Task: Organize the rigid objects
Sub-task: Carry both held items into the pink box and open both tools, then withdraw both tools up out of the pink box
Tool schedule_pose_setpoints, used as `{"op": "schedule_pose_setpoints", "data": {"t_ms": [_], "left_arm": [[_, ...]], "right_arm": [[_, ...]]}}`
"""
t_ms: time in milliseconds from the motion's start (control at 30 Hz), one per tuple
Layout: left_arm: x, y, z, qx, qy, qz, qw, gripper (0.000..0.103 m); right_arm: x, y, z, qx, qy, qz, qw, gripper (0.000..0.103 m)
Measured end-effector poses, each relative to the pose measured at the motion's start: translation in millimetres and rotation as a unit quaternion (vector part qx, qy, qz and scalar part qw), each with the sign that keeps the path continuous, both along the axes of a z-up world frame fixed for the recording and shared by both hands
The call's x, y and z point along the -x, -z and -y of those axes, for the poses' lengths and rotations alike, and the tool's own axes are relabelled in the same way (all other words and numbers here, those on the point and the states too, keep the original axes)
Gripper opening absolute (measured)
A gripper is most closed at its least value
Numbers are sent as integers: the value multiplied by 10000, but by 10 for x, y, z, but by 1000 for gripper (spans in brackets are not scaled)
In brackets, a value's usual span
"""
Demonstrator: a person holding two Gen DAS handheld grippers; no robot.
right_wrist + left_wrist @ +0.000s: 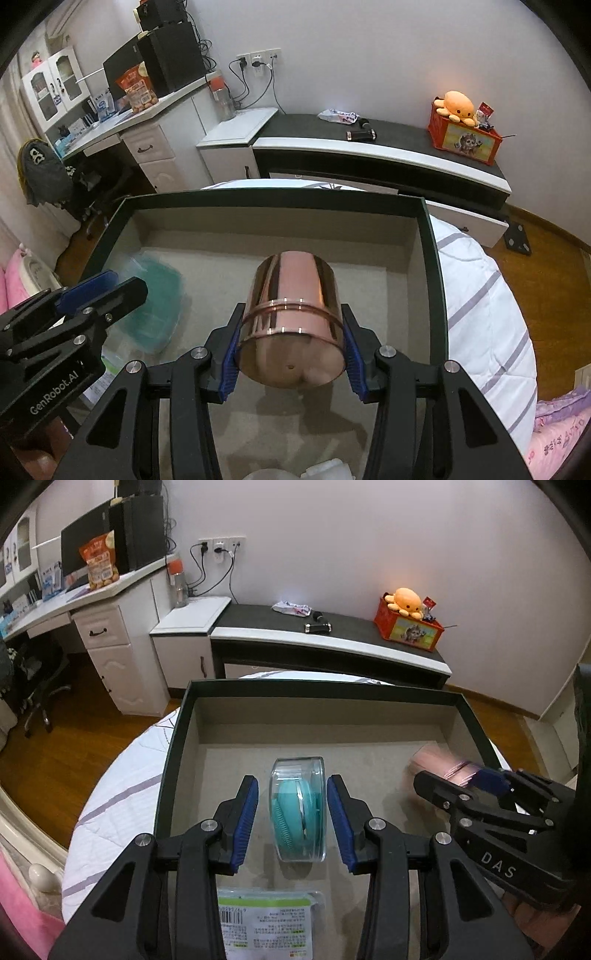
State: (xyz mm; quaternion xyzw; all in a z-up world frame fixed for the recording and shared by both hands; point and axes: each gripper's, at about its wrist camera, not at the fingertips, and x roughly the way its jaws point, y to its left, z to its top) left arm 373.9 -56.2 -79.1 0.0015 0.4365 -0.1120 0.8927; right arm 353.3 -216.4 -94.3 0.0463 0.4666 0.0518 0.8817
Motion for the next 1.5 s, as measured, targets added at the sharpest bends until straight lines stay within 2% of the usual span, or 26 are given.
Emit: {"op": "schedule_pose_setpoints", "data": {"t_ms": [33, 67, 100, 133, 200, 233, 267, 300, 400, 567, 667, 767, 900, 1033, 1233, 1500], "left_arm": [[22, -18, 0, -61, -13, 37, 10000, 53], [46, -44, 1, -125, -70, 106, 9998, 61], [77, -78, -17, -168, -114, 184, 9996, 72], [108, -114, -46, -157, -150, 254, 9994, 78], [198, -209, -123, -76, -259, 421, 9987, 99], [240, -253, -158, -42, -291, 500, 9983, 101], [297, -296, -193, -5, -315, 579, 9978, 103], [368, -364, -228, 6, -341, 666, 9972, 103], [537, -505, -312, -23, -389, 814, 9959, 103], [939, -788, -514, 73, -498, 1139, 9922, 103], [1243, -952, -623, 32, -541, 1388, 9888, 103], [1466, -1057, -693, -136, -591, 1457, 9875, 103], [1774, -1147, -798, -159, -651, 1590, 9850, 103], [1995, -1162, -853, -174, -668, 1489, 9864, 103], [2392, -1110, -886, -329, -828, 1590, 9832, 103], [2930, -990, -1032, -202, -1011, 1742, 9793, 103]], "right_arm": [[2, -13, 2, 34, 8, -4, 10000, 58], [10, -23, -3, 32, 10, 7, 10000, 73], [34, -39, 3, 64, 67, 51, 9999, 81], [39, -56, 8, 66, 106, 80, 9999, 82], [57, -73, 41, -34, 154, 69, 9999, 87], [76, -88, 57, -67, 190, 76, 9998, 90], [85, -114, 76, -71, 222, 111, 9997, 98], [110, -142, 82, -69, 267, 156, 9995, 103], [205, -280, 91, -333, 280, 346, 9985, 103], [482, -590, 45, -375, 318, 691, 9964, 103], [732, -786, 9, -349, 348, 937, 9944, 103], [1011, -955, -16, -286, 368, 1151, 9923, 103], [1413, -1120, -46, -308, 392, 1424, 9886, 103], [1783, -1203, -49, -329, 435, 1631, 9851, 103], [2284, -1199, -65, -294, 507, 1790, 9821, 103], [2955, -1142, -74, -113, 602, 1976, 9784, 103]]}}
